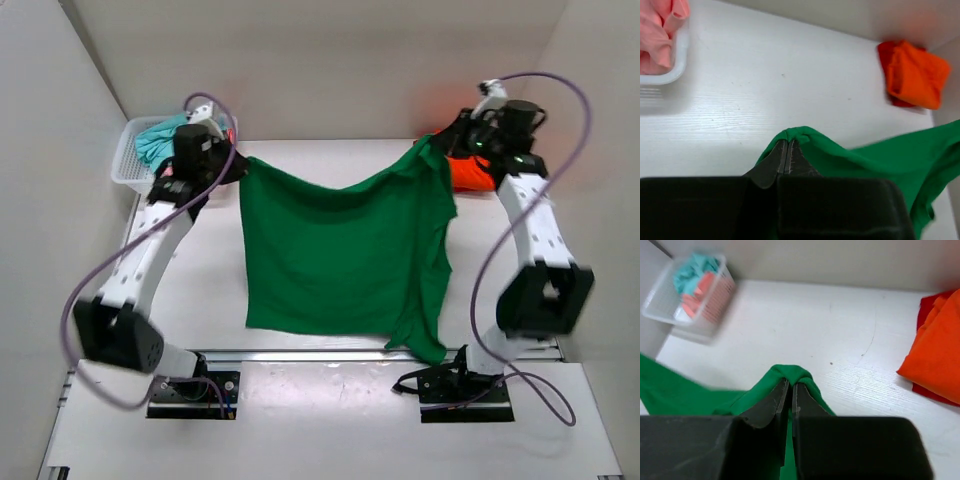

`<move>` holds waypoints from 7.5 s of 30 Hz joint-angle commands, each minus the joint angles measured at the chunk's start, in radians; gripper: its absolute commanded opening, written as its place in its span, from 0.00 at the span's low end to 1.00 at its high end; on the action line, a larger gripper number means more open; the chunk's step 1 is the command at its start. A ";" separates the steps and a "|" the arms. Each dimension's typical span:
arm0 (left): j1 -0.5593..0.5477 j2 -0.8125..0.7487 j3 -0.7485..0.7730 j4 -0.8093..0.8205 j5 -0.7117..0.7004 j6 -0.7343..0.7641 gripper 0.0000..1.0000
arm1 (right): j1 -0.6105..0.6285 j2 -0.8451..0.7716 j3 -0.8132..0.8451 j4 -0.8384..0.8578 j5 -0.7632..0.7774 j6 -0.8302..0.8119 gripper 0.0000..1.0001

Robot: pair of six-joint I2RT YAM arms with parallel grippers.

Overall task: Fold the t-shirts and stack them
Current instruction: Flatten out the tshirt

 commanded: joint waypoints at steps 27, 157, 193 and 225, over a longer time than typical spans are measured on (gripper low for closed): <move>-0.072 0.005 -0.443 -0.085 -0.061 0.048 0.46 | 0.094 -0.115 -0.400 -0.138 0.561 0.018 0.45; 0.151 0.543 0.823 -0.307 0.131 0.050 0.00 | 0.102 0.011 0.352 -0.175 0.422 -0.198 0.00; 0.129 0.220 0.119 -0.008 0.146 0.064 0.00 | 0.095 -0.051 0.069 -0.123 0.293 -0.272 0.00; 0.108 -0.097 -0.561 0.000 0.176 0.107 0.00 | 0.216 -0.639 -0.726 -0.127 0.379 -0.031 0.00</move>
